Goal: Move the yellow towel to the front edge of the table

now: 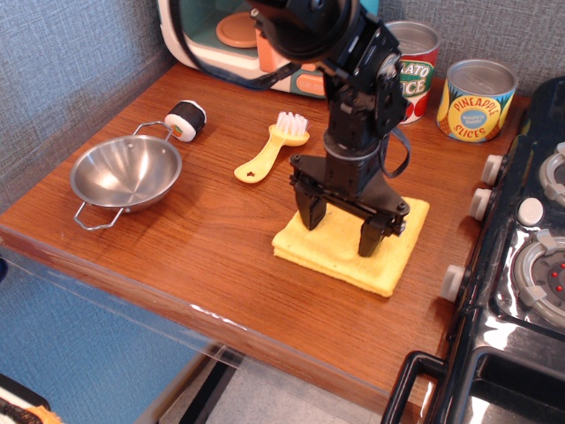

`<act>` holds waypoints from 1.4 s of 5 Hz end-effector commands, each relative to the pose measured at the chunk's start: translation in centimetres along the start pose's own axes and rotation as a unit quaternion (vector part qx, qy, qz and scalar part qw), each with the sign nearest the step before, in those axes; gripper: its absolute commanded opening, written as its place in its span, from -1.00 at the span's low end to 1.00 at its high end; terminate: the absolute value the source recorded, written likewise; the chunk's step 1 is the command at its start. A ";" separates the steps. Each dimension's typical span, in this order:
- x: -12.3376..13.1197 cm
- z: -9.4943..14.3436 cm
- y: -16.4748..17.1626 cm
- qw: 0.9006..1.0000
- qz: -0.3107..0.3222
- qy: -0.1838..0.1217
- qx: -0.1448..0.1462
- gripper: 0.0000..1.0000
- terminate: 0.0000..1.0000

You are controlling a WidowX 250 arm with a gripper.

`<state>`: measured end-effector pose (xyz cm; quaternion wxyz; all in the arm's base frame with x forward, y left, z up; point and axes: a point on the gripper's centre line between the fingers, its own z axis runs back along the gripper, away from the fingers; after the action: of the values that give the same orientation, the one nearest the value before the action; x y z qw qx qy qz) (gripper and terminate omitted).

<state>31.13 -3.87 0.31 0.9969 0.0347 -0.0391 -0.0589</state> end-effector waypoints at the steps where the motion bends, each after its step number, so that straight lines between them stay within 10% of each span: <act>1: -6.1 -1.0 0.2 0.997 -0.062 0.041 0.004 1.00 -1.00; 7: -5.7 1.1 0.3 0.997 -0.062 0.036 -0.034 1.00 -1.00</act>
<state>25.66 -3.21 0.63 0.9936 0.0036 -0.0008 -0.1126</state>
